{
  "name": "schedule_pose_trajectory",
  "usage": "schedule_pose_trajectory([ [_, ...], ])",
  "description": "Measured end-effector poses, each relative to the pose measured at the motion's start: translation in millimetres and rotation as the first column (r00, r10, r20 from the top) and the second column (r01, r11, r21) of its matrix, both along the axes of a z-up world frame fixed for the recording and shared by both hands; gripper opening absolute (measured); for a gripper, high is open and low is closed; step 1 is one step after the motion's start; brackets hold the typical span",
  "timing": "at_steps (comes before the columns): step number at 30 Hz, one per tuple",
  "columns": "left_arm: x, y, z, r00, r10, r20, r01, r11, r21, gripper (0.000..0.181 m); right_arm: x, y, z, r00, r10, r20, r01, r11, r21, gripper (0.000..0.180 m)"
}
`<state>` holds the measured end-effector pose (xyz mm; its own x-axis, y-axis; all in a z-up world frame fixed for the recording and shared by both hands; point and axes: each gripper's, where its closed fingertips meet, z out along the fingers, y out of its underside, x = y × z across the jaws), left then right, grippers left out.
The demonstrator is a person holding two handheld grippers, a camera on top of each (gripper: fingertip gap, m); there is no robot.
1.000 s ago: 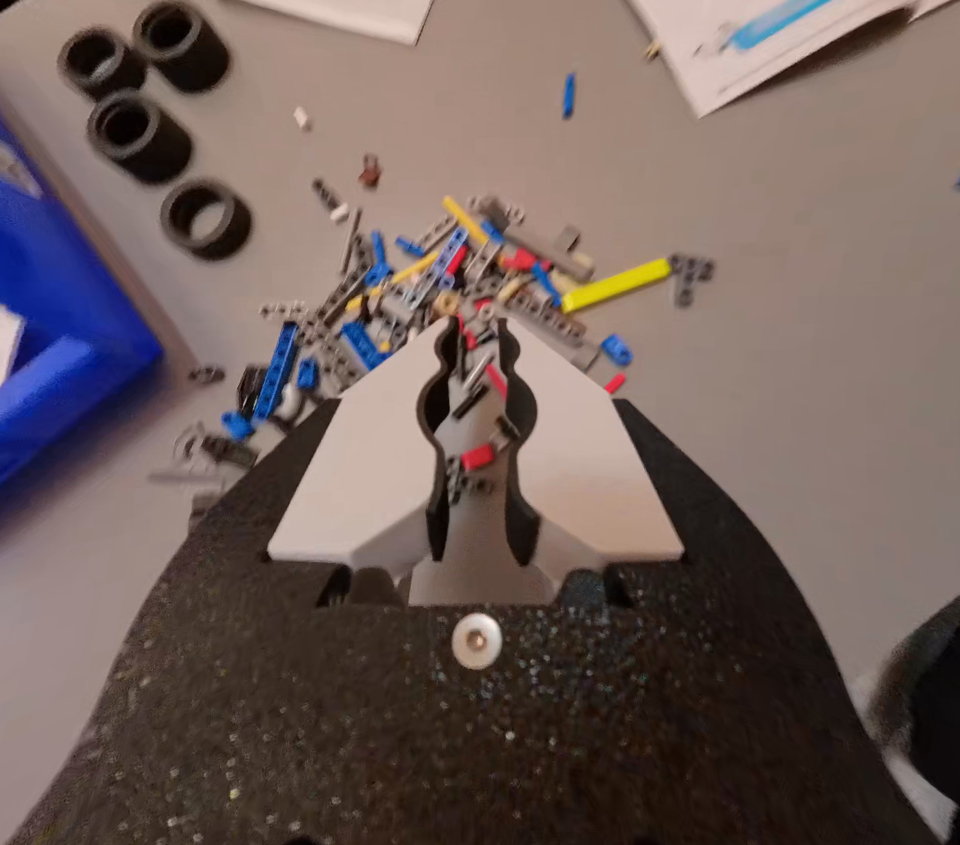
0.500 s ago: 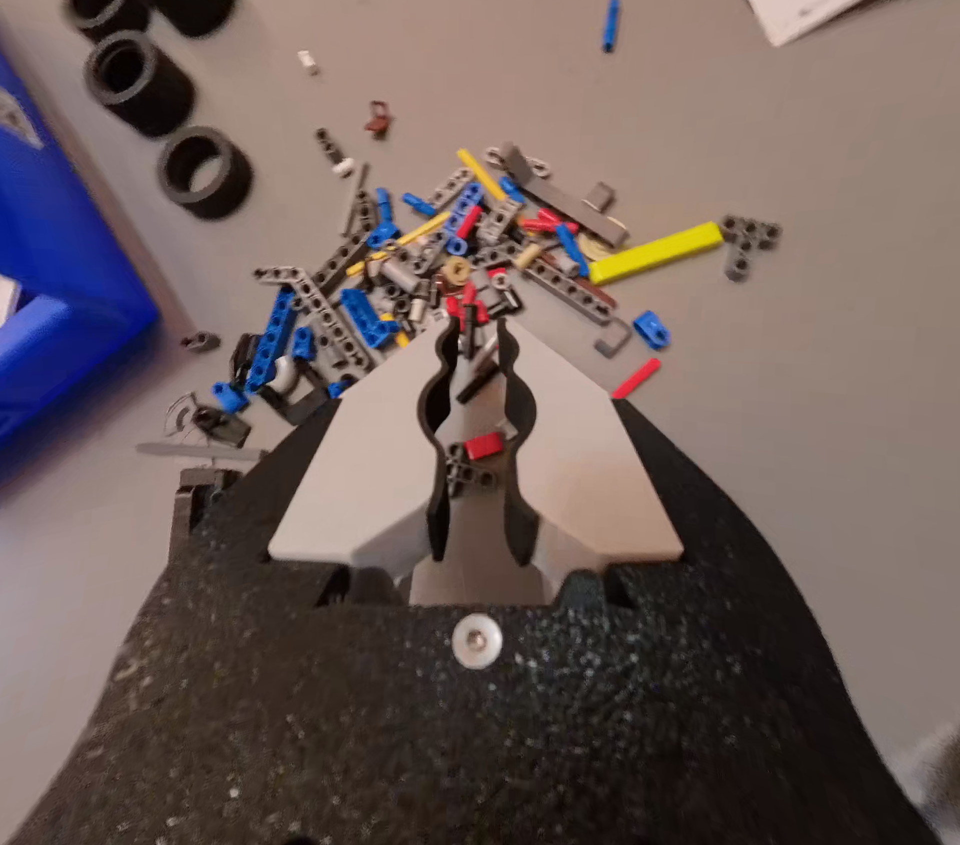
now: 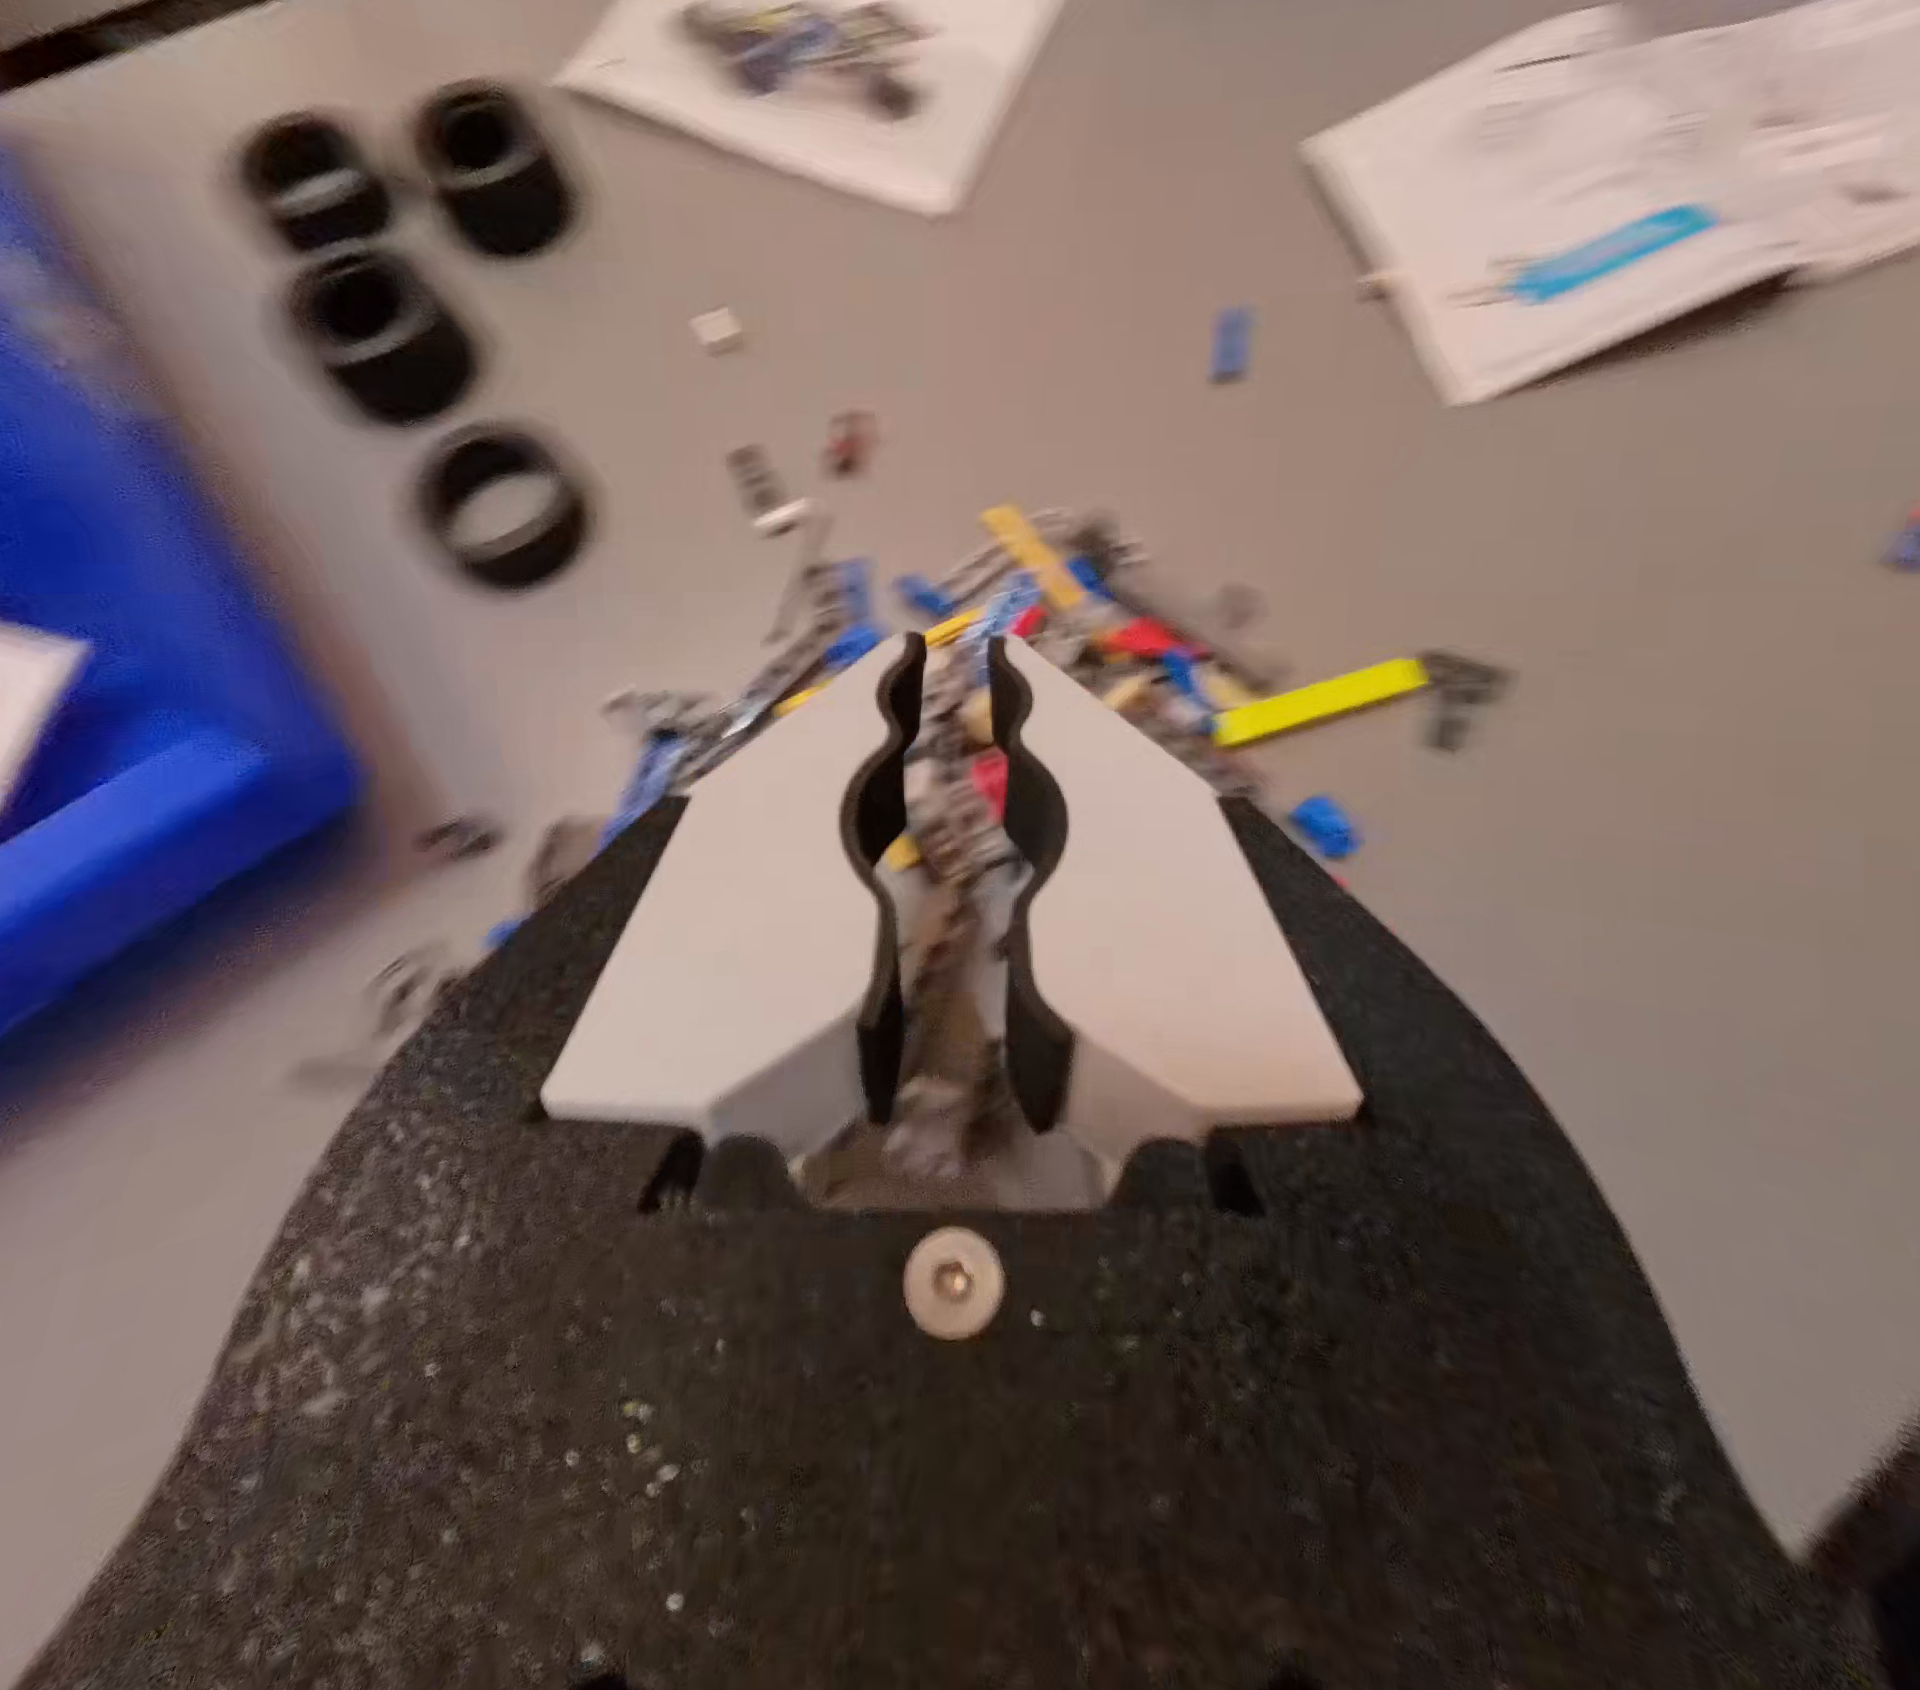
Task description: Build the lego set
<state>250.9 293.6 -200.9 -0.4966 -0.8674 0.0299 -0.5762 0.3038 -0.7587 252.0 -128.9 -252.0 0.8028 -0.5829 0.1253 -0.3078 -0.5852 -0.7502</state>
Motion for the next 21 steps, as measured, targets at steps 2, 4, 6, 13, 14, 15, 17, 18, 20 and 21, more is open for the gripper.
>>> schedule_pose_trajectory([
  [2, -3, -31, -6, 0.992, -0.117, -0.043, 0.117, 0.993, -0.014, 0.017, 0, 0, 0, 1.000, -0.001, -0.005, 0.001, 1.000, 0.004, 0.000],
  [4, 2, -41, -23, 0.983, -0.159, -0.088, 0.168, 0.980, 0.106, 0.019, 0, 0, 0, 1.000, -0.001, -0.012, 0.001, 1.000, 0.009, 0.000],
  [6, 10, -44, -34, 0.979, -0.170, -0.109, 0.188, 0.963, 0.190, 0.019, 0, 0, 0, 1.000, -0.001, -0.015, 0.001, 1.000, 0.011, 0.000],
  [13, 16, -60, -46, 0.964, -0.213, -0.161, 0.243, 0.949, 0.201, 0.020, 0, 0, 0, 1.000, -0.001, -0.012, 0.001, 1.000, 0.009, 0.000],
  [14, 16, -60, -46, 0.964, -0.210, -0.161, 0.242, 0.947, 0.213, 0.019, 0, 0, 0, 1.000, -0.001, -0.015, 0.001, 1.000, 0.012, 0.000],
  [15, 15, -59, -46, 0.963, -0.215, -0.162, 0.249, 0.941, 0.231, 0.018, 0, 0, 0, 1.000, -0.001, -0.019, 0.001, 1.000, 0.014, 0.000],
  [17, 11, -57, -43, 0.957, -0.243, -0.158, 0.277, 0.927, 0.253, 0.019, 0, 0, 0, 1.000, -0.001, -0.020, 0.001, 1.000, 0.015, 0.000],
  [18, 11, -55, -40, 0.959, -0.243, -0.144, 0.273, 0.929, 0.248, 0.018, 0, 0, 0, 1.000, -0.001, -0.018, 0.001, 1.000, 0.014, 0.000],
  [20, 13, -48, -36, 0.966, -0.220, -0.135, 0.248, 0.936, 0.249, 0.016, 0, 0, 0, 1.000, -0.001, -0.015, 0.001, 1.000, 0.011, 0.000],
  [21, 15, -44, -37, 0.969, -0.208, -0.134, 0.237, 0.933, 0.270, 0.015, 0, 0, 0, 1.000, -0.001, -0.016, 0.001, 1.000, 0.012, 0.000],
])
